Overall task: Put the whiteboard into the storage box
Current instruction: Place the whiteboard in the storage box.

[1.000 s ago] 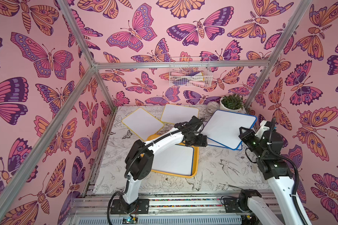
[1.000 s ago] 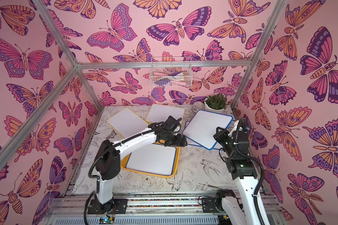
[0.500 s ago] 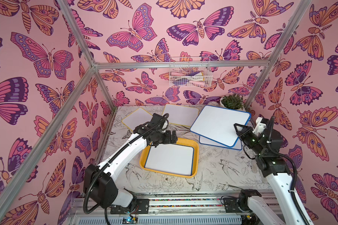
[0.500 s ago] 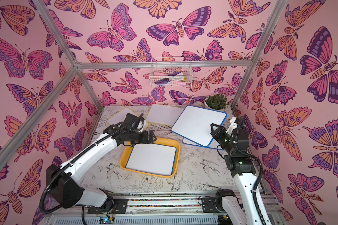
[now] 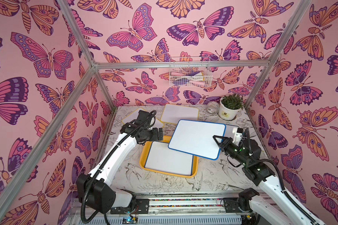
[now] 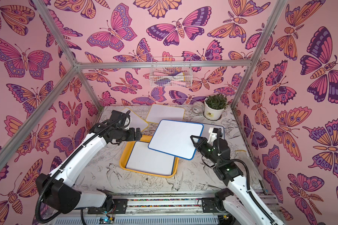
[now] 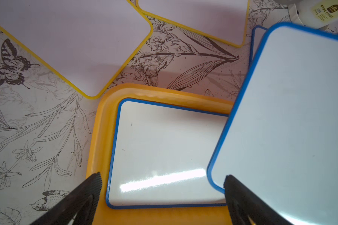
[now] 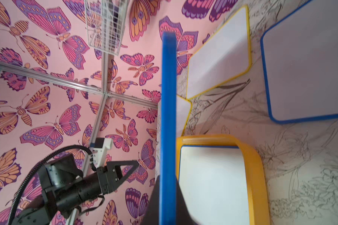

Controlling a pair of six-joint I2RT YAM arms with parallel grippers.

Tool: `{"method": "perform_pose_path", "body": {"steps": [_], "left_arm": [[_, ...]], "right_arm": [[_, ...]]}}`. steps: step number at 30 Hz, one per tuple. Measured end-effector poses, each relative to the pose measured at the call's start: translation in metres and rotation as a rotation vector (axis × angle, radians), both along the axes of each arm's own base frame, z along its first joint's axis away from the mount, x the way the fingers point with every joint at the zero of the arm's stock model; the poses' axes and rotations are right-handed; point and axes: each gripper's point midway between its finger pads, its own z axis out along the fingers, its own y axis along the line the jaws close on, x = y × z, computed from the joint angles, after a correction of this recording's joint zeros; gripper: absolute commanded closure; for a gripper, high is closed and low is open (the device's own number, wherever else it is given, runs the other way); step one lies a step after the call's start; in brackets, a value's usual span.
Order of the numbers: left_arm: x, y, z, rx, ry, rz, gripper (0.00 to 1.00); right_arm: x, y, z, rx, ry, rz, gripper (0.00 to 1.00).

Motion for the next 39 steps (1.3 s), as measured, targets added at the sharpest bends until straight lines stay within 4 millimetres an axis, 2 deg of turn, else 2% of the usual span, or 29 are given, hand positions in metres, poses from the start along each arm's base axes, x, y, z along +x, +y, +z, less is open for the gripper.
{"method": "perform_pose_path", "body": {"steps": [4, 7, 10, 17, 22, 39], "left_arm": [[0.004, 0.004, 0.000, 0.004, -0.007, 0.003, 0.00], [0.008, 0.005, 0.000, -0.004, -0.014, 0.005, 0.00], [0.011, 0.005, 0.001, -0.016, -0.021, 0.005, 0.00], [0.010, 0.010, -0.011, -0.039, -0.006, 0.017, 0.00], [0.009, 0.012, -0.012, -0.056, -0.007, 0.021, 0.00], [0.013, 0.024, -0.017, -0.098, -0.009, 0.054, 0.00]], "right_arm": [[-0.014, 0.019, -0.025, 0.008, 0.014, 0.025, 1.00], [-0.020, 0.026, -0.046, 0.009, 0.038, 0.019, 1.00], [-0.021, 0.031, -0.059, 0.004, 0.056, 0.009, 1.00], [-0.012, 0.041, -0.056, 0.044, 0.037, -0.026, 1.00], [-0.008, 0.049, -0.059, 0.054, 0.035, -0.034, 1.00], [-0.026, 0.101, -0.083, 0.039, 0.059, 0.072, 1.00]]}}
